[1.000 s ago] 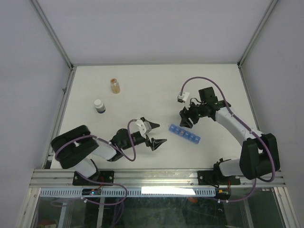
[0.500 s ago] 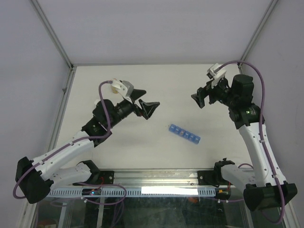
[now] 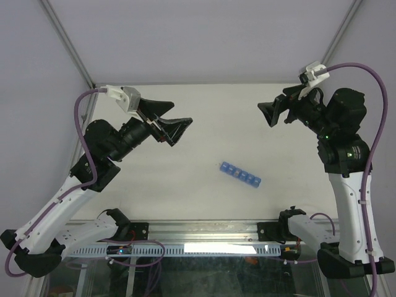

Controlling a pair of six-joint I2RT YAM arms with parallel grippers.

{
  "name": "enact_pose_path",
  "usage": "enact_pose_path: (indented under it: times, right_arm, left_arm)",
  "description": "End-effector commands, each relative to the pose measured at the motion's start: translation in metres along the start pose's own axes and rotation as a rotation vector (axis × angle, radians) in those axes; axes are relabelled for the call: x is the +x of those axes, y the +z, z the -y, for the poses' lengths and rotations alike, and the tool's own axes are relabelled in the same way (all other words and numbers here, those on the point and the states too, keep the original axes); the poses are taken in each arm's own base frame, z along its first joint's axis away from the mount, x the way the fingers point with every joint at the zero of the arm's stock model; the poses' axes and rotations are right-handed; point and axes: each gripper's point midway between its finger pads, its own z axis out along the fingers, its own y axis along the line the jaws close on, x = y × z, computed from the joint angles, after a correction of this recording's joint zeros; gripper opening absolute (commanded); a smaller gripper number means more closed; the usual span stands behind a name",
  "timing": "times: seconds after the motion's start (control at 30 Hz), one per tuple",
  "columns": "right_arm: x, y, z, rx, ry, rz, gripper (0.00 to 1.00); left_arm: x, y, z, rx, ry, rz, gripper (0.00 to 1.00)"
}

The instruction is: Sort the pills into containers

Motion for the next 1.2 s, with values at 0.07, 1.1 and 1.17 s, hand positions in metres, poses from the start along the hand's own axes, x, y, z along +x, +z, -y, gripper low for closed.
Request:
enact_pose_path:
  times: [0.07, 1.1, 1.17]
  right_arm:
    - [-0.034, -0.023, 0.009, 0.117, 0.081, 0.079, 0.99]
    - [-0.029, -0.028, -0.003, 0.053, 0.073, 0.05, 0.99]
    - [-0.027, -0.026, -0.005, 0.038, 0.076, 0.044, 0.99]
  left_arm:
    - [-0.028, -0.011, 0.02, 0.055, -0.022, 0.012, 0.99]
    - [-0.038, -0.031, 0.033, 0.094, -0.032, 0.013, 0.99]
    - [-0.037, -0.031, 0.034, 0.101, -0.031, 0.007, 0.99]
